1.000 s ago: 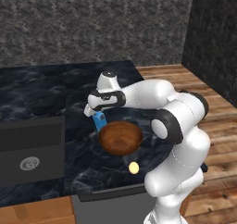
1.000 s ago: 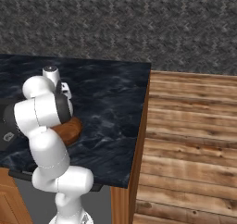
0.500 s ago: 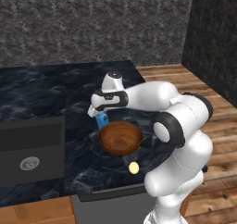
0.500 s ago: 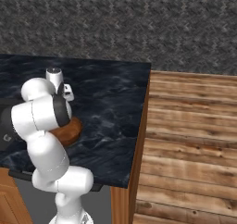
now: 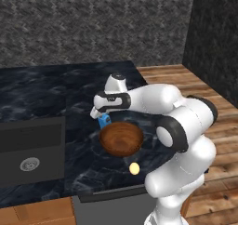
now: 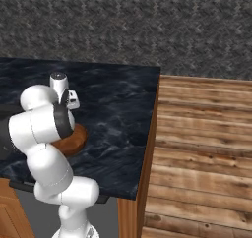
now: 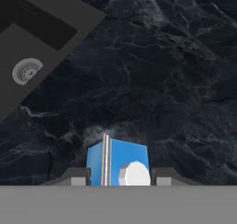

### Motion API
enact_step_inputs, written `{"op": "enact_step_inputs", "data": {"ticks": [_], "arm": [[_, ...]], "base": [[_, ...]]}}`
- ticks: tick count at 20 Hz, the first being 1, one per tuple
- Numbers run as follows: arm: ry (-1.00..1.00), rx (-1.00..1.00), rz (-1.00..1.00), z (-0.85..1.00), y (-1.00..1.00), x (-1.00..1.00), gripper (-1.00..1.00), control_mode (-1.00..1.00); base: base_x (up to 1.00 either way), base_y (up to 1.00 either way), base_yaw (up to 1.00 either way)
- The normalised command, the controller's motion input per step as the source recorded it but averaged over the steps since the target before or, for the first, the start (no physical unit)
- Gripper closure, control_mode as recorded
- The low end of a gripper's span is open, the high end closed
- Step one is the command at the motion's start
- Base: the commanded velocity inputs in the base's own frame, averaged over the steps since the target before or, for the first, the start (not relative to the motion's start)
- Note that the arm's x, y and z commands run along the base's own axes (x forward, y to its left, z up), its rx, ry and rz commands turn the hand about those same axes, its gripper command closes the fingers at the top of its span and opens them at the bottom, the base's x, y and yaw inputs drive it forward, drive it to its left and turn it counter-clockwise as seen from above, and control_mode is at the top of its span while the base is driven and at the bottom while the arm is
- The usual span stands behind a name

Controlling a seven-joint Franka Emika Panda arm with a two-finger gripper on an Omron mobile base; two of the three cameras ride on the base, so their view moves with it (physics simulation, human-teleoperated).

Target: Gather the eggs and milk located in the vicinity of the sink area and place them right next to the bowl.

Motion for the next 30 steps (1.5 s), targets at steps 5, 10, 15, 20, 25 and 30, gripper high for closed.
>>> {"op": "enact_step_inputs", "data": {"ticks": [5,10,15,20,25,30], "arm": [[-0.02,0.00,0.00,0.00,-0.08,-0.16,1.00,-1.00],[-0.01,0.00,0.00,0.00,-0.07,-0.12,-1.00,-1.00],[-0.03,0.00,0.00,0.00,-0.08,-0.09,-1.00,-1.00],[-0.08,0.00,0.00,0.00,-0.13,-0.10,-1.00,-1.00],[-0.06,0.04,0.00,0.00,-0.22,-0.04,-1.00,-1.00],[-0.13,0.06,0.00,0.18,-0.09,-0.01,-1.00,-1.00]], "base": [[0.00,0.00,0.00],[0.00,0.00,0.00],[0.00,0.00,0.00],[0.00,0.00,0.00],[0.00,0.00,0.00],[0.00,0.00,0.00]]}}
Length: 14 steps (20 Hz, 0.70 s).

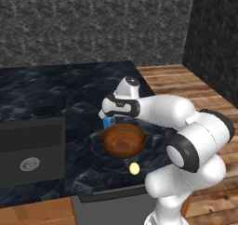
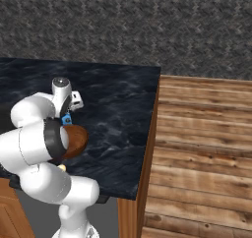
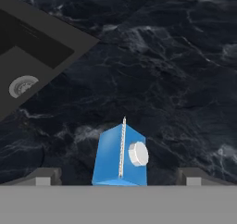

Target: Gather the eggs and milk located in the vicinity of the sink area and place them right next to the bowl.

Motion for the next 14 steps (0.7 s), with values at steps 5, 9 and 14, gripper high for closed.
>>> {"op": "enact_step_inputs", "data": {"ticks": [5,9,14], "arm": [[-0.15,0.01,0.00,0.39,0.00,-0.09,-1.00,-1.00],[-0.01,0.00,-0.01,0.26,0.00,-0.31,-1.00,-1.00],[0.02,0.00,-0.08,0.19,-0.13,-0.55,-1.00,-1.00]], "base": [[0.00,0.00,0.00],[0.00,0.00,0.00],[0.00,0.00,0.00]]}}
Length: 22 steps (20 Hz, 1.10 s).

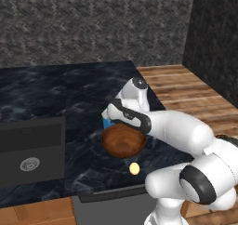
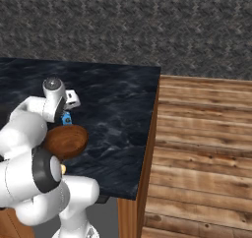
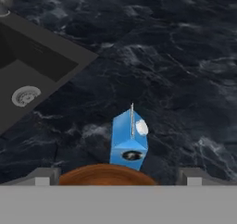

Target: Gather the eggs and milk located in the vicinity of the sink area and place them right next to the bowl.

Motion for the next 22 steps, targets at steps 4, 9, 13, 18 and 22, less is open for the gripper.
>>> {"op": "enact_step_inputs", "data": {"ticks": [4,9,13,18,22], "arm": [[0.04,0.02,-0.14,0.16,-0.28,-0.67,-1.00,-1.00],[0.05,0.04,-0.15,0.01,-0.35,-0.72,-1.00,-1.00],[0.04,0.10,-0.14,0.00,-0.34,-0.75,-1.00,-1.00],[0.00,0.11,-0.14,0.00,-0.23,-0.64,-1.00,-1.00],[0.00,0.08,-0.16,-0.01,-0.09,-0.54,-1.00,-1.00]], "base": [[0.00,0.00,0.00],[0.00,0.00,0.00],[0.00,0.00,0.00],[0.00,0.00,0.00],[0.00,0.00,0.00]]}}
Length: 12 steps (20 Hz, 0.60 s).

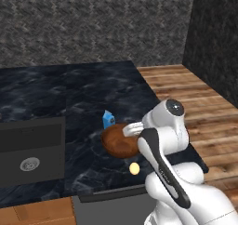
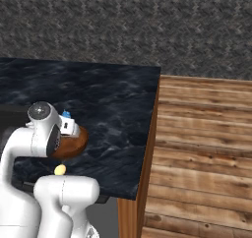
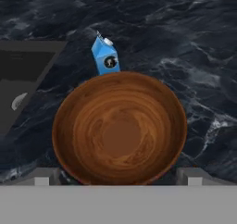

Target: Gather the eggs and milk located in the vicinity of the sink area and place them right next to the bowl.

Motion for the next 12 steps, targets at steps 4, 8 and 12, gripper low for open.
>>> {"op": "enact_step_inputs", "data": {"ticks": [4,8,12], "arm": [[0.08,0.06,-0.19,0.00,-0.08,-0.52,-1.00,-1.00],[0.15,0.01,-0.17,0.00,-0.09,-0.41,-1.00,-1.00],[0.12,0.00,-0.07,-0.03,-0.06,-0.27,-1.00,-1.00]], "base": [[0.00,0.00,0.00],[0.00,0.00,0.00],[0.00,0.00,0.00]]}}
